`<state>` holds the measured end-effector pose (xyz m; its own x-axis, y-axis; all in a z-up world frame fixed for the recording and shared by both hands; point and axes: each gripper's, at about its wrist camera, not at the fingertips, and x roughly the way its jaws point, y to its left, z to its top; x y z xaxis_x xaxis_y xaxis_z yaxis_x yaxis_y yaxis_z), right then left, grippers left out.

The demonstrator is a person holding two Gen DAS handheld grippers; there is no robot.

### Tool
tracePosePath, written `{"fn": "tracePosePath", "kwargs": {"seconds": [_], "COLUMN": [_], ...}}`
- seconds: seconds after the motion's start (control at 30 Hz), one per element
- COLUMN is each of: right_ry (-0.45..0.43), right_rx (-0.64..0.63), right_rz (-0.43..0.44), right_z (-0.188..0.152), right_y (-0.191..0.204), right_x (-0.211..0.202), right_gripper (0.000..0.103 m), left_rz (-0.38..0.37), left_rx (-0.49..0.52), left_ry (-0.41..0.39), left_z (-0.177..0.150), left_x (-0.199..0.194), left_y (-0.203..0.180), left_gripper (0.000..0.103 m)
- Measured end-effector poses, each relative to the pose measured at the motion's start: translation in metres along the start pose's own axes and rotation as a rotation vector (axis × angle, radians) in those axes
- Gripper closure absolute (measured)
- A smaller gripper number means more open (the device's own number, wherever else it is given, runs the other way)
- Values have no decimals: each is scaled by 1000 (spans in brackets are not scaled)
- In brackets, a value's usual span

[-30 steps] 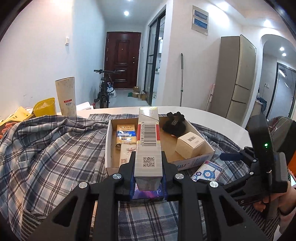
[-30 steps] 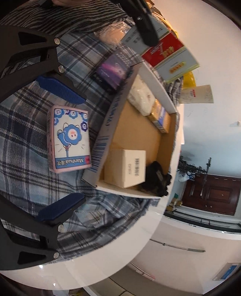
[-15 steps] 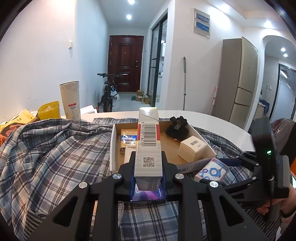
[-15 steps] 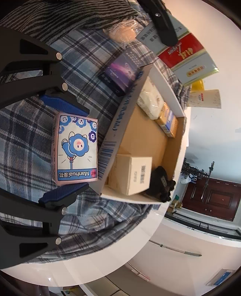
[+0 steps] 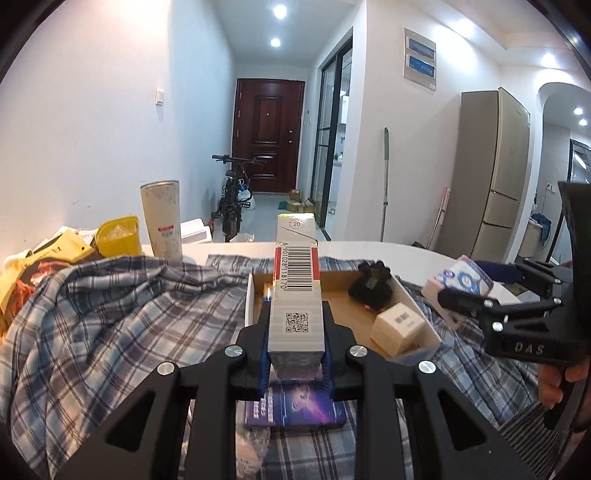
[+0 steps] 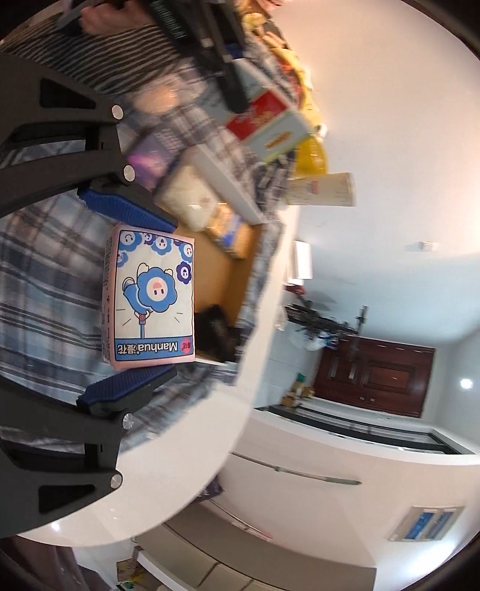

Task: Organize objects
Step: 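Carry the Manhua box over the cardboard box while the left carries the carton above it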

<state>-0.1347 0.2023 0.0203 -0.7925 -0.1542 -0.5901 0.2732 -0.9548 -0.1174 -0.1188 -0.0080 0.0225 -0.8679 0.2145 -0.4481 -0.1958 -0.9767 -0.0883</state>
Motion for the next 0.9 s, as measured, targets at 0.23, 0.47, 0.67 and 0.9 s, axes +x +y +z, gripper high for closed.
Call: {"fn": "tracePosePath", "kwargs": {"seconds": [0.23, 0.47, 0.67, 0.9], "right_ry": [-67, -66, -8, 15], "right_rx": [34, 65, 100, 123], "right_rz": [1, -2, 3, 7], "right_z": [39, 50, 35, 27], "right_y": [7, 13, 2, -9], "right_x": [4, 25, 49, 58], "right_gripper": [33, 33, 33, 33], "left_rz": [30, 7, 32, 60], "left_rx": [29, -26, -64, -93], "left_ry": [22, 143, 261, 329], "left_z": [23, 9, -14, -27], "left_x": [23, 73, 107, 125], "left_y": [1, 12, 26, 35], "left_gripper": [80, 80, 80, 80]}}
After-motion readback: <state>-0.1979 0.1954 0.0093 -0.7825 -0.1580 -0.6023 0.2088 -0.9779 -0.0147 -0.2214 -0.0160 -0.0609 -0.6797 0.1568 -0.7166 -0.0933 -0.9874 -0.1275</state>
